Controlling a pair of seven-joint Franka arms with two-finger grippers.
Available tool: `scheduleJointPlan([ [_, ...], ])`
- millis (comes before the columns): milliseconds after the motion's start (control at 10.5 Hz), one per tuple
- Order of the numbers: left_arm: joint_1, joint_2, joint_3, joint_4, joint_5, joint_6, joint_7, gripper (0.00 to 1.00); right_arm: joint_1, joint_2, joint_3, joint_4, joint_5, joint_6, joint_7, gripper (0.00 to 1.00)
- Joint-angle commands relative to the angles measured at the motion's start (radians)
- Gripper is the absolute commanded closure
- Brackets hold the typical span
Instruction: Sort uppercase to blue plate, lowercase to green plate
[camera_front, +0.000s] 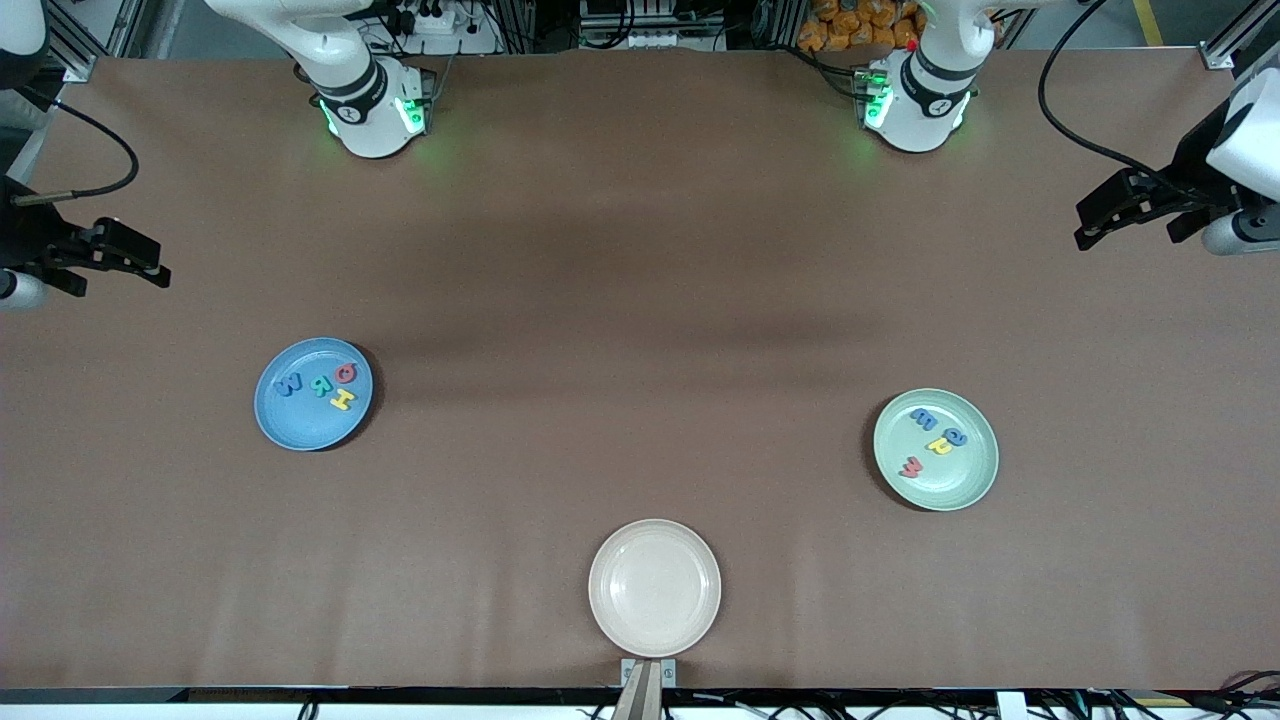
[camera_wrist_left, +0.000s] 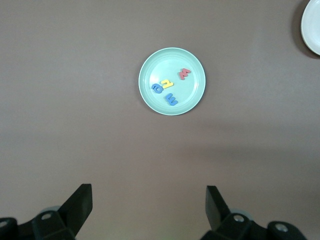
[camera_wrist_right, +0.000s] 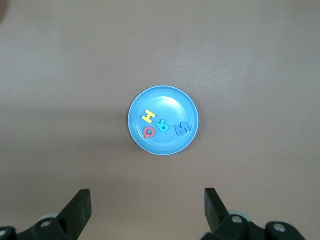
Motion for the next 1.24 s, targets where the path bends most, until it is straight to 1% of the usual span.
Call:
scheduleJointPlan([
  [0,0.015,-0.023,-0.011,-0.063,-0.023,0.029,0.014,0.0,-0.01,0.001,0.004,0.012,0.019,-0.004,0.012,0.0],
  [476,0.006,-0.019,-0.003,-0.039,-0.005,0.034,0.03,0.0,-0.008,0.001,0.004,0.011,0.019,-0.005,0.012,0.0],
  [1142,0.005,-0.022,-0.007,-0.023,-0.011,0.034,0.03,0.0,-0.008,0.001,0.004,0.011,0.019,-0.008,0.012,0.0],
])
